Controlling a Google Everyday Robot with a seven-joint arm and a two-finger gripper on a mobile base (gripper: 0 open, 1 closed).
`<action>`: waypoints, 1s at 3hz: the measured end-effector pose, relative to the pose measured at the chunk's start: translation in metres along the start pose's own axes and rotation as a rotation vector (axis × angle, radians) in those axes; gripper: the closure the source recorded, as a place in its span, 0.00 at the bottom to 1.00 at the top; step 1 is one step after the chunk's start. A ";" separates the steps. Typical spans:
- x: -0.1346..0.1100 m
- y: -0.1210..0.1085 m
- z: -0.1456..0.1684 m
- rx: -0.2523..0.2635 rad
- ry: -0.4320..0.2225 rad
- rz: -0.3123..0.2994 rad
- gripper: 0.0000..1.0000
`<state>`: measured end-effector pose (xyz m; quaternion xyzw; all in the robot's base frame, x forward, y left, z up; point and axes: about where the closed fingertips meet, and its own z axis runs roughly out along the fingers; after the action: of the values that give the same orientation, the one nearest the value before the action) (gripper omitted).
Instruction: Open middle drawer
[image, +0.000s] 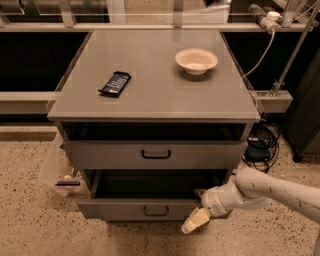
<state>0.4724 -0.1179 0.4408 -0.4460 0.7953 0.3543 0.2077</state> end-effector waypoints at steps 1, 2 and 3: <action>-0.003 0.001 -0.003 0.000 0.000 0.000 0.00; -0.001 0.019 -0.001 -0.089 -0.070 0.022 0.00; -0.005 0.029 -0.003 -0.144 -0.138 0.034 0.00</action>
Offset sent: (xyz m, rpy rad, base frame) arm -0.1167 0.0010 0.0721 0.9080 0.3532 0.1338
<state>0.4504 -0.1072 0.4570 -0.4207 0.7590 0.4438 0.2236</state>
